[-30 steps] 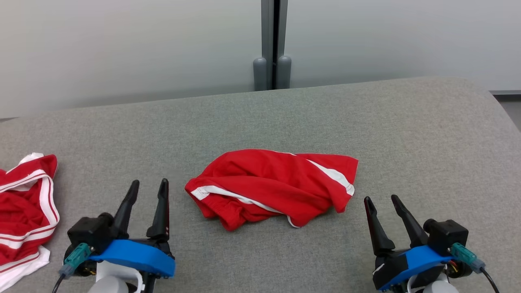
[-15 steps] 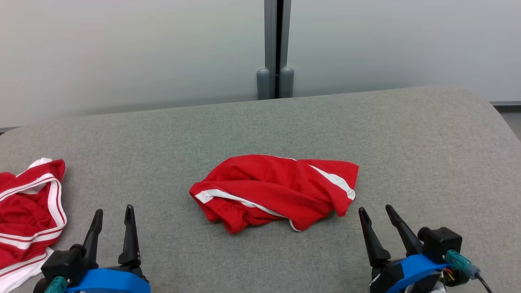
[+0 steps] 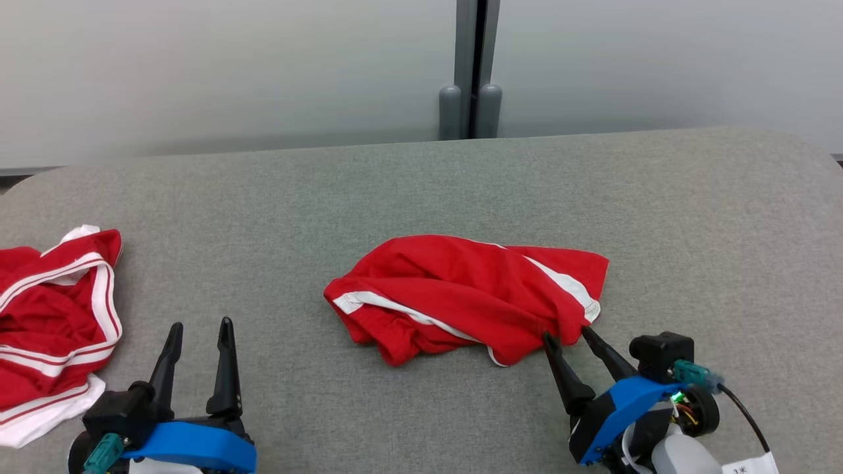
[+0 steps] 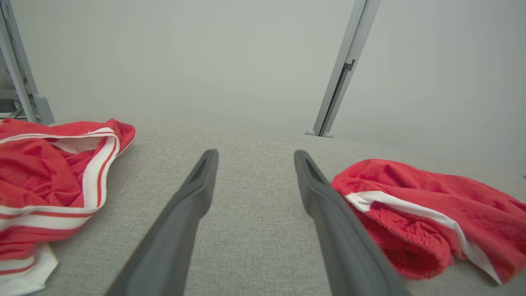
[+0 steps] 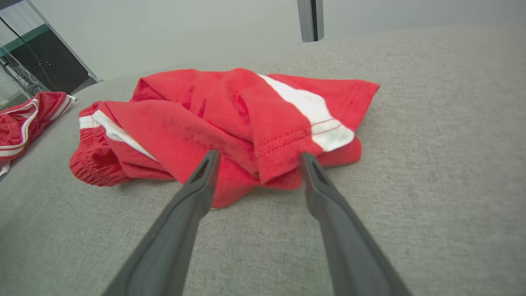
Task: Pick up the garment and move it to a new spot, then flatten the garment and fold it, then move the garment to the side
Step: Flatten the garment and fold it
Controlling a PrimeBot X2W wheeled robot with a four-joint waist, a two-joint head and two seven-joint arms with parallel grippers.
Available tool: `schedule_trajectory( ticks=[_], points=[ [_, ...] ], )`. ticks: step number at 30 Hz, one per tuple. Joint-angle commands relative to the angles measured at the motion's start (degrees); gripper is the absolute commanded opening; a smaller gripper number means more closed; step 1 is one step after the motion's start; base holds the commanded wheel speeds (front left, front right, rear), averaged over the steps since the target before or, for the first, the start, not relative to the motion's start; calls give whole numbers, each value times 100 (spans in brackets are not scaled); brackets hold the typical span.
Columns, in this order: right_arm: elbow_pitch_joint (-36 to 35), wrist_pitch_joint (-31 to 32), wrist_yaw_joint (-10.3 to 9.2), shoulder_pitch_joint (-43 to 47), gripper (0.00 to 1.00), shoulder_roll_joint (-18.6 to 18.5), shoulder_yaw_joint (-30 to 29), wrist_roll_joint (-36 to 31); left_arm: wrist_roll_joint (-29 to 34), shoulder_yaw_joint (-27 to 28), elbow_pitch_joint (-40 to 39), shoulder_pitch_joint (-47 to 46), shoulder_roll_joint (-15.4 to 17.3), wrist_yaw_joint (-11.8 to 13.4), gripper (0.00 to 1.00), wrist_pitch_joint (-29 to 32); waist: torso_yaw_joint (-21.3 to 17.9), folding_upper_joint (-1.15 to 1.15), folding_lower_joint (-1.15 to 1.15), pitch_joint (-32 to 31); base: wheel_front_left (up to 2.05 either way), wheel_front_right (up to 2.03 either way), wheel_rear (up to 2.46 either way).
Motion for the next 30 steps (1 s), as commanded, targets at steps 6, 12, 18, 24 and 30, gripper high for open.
schedule_trajectory(
  ticks=[6, 12, 18, 24, 30],
  points=[
    [412, -114, 3, -357, 0, -27, -71, 26, 101, 55, 52, -127, -61, -96, 100, -27, 144, 0, 0, 97, 0, 0, 0],
    [541, -264, 3, -630, 0, -27, -326, -212, 164, 109, 56, -131, -120, -156, 100, -28, 217, 0, 0, 121, 0, 0, 0],
    [329, -18, 3, -1093, 0, -27, -700, -713, 218, 83, -13, -229, -179, -199, 100, -28, 321, 0, 0, 219, 0, 0, 0],
    [275, 487, 3, -2112, 0, -49, -863, -1332, 316, 16, -135, -456, -242, -245, 100, -27, 578, 0, 0, 509, 0, 0, 0],
    [977, 464, 3, -3191, 0, -228, -983, -1311, 362, -127, -148, -686, -316, -267, 100, -27, 929, 0, 0, 790, 0, 0, 0]
  ],
)
